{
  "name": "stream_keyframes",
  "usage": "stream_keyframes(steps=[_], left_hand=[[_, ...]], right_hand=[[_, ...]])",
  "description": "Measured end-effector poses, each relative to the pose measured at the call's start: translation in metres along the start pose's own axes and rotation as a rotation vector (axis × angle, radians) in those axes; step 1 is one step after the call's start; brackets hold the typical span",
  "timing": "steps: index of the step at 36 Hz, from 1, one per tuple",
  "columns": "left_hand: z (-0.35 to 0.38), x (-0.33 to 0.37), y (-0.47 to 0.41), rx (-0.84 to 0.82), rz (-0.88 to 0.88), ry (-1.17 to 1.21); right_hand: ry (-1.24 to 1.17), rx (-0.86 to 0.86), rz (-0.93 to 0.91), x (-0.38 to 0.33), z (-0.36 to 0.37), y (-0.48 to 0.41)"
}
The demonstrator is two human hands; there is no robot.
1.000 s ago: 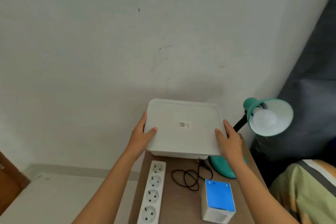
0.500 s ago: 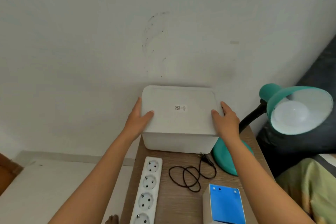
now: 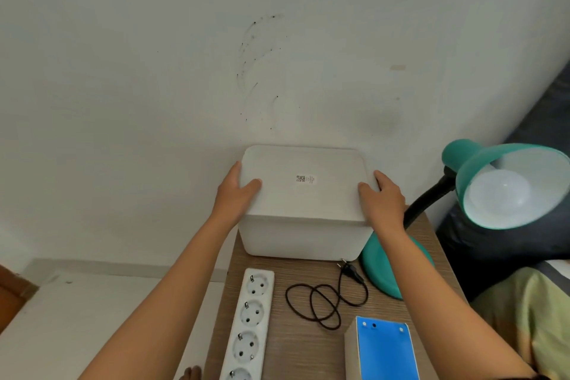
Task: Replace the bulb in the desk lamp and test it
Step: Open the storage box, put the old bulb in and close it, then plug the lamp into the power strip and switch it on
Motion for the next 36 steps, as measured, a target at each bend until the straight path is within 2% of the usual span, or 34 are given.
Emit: stream_keyframes(steps=[10, 20, 26, 31, 34, 36], left_hand=[[-0.001, -0.001, -0.004, 0.044, 0.021, 0.013], [-0.002, 0.009, 0.004, 0.023, 0.056, -0.083], [-0.009, 0.015, 0.041, 0.065, 0.111, -0.101], [-0.008, -0.002, 0.086, 0.056, 0.123, 0.035], [-0.007, -0.027, 0.108, 0.069, 0.050, 0.016], [-0.002, -0.036, 0.123, 0.044, 0.069, -0.020]], right_hand=[[0.024, -0.008, 0.012, 0.003, 0.004, -0.003], [0.028, -0.042, -0.036, 0.002, -0.003, 0.010], [-0.011, 0.072, -0.099, 0.014, -0.022, 0.036], [-0.018, 0.113, -0.085, 0.039, -0.025, 0.059], [0.023, 0.074, -0.037, 0.058, -0.019, 0.069], [0.113, -0.003, -0.039, 0.067, -0.010, 0.071]])
Point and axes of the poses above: each hand's wrist, its own y-axis away from the middle knuckle, its own z-axis out of the palm, x = y × z, the point moved 10 cm from there along -y, towards the middle knuckle, and after that the axes turned 12 degrees about y, right-handed, at the moved point
